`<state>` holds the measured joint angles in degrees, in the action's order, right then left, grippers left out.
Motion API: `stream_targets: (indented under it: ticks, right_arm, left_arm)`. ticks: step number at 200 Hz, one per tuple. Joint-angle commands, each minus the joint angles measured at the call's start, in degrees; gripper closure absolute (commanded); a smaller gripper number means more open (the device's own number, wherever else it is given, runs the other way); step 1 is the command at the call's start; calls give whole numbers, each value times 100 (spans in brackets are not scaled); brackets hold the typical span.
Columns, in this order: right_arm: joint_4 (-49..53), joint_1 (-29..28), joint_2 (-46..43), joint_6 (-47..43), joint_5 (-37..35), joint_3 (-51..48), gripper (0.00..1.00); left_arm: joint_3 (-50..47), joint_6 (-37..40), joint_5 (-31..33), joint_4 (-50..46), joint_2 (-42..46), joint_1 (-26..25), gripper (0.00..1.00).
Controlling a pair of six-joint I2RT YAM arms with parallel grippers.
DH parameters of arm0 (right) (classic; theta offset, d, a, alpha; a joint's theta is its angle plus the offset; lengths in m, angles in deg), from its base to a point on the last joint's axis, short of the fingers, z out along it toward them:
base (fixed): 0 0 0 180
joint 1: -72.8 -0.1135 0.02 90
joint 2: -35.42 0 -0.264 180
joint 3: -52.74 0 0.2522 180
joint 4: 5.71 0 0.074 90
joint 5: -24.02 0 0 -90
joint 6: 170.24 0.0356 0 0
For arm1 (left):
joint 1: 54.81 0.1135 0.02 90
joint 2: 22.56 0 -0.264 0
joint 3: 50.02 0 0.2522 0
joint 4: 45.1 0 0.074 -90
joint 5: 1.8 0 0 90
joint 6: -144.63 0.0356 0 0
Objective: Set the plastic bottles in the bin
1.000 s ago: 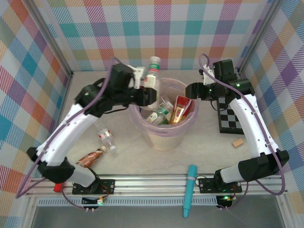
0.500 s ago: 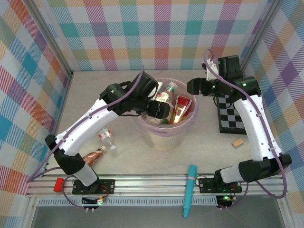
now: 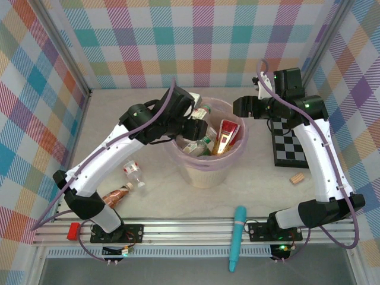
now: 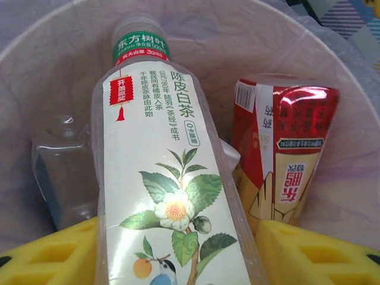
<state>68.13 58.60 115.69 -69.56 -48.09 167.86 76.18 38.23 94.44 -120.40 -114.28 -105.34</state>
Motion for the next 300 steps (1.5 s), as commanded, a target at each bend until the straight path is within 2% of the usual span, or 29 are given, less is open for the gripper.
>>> stream_targets:
  ticks: [1,22,59,92,102,124,161,170,203,241,267,300]
  right_arm:
    - [39,-6,-118,-13,127,-53,30]
    - [15,-5,-108,0,152,-92,30]
    - [-48,-2,-80,23,173,-169,30]
    - [-48,-9,-91,16,151,-196,30]
    - [-48,-9,-77,22,160,-183,30]
    - [-55,-4,-55,29,229,-135,30]
    - [-68,-16,-85,59,268,-131,30]
    - [-45,-21,-90,57,266,-94,30]
    - [88,-13,-155,39,274,85,30]
    - [100,-100,-248,192,607,-14,42]
    - [-48,-350,-344,322,665,-310,46]
    - [-298,-485,-331,476,751,-862,49]
  left_arm:
    - [117,145,616,-86,-210,-19,47]
    - [-8,199,629,-135,-316,-19,52]
    - [-496,106,226,-59,-407,-19,58]
    - [-1505,-181,-102,483,-89,-19,60]
    - [-1666,-233,-122,592,31,-19,58]
    - [-1509,-211,-138,620,151,-17,47]
    - [-914,-34,-145,538,127,-19,19]
    - [-812,15,-146,546,127,-19,16]
    - [-591,58,-84,673,245,-19,13]
    - [-461,76,202,657,585,-19,14]
    - [-475,52,421,473,729,-6,14]
    - [-686,-33,392,492,777,14,15]
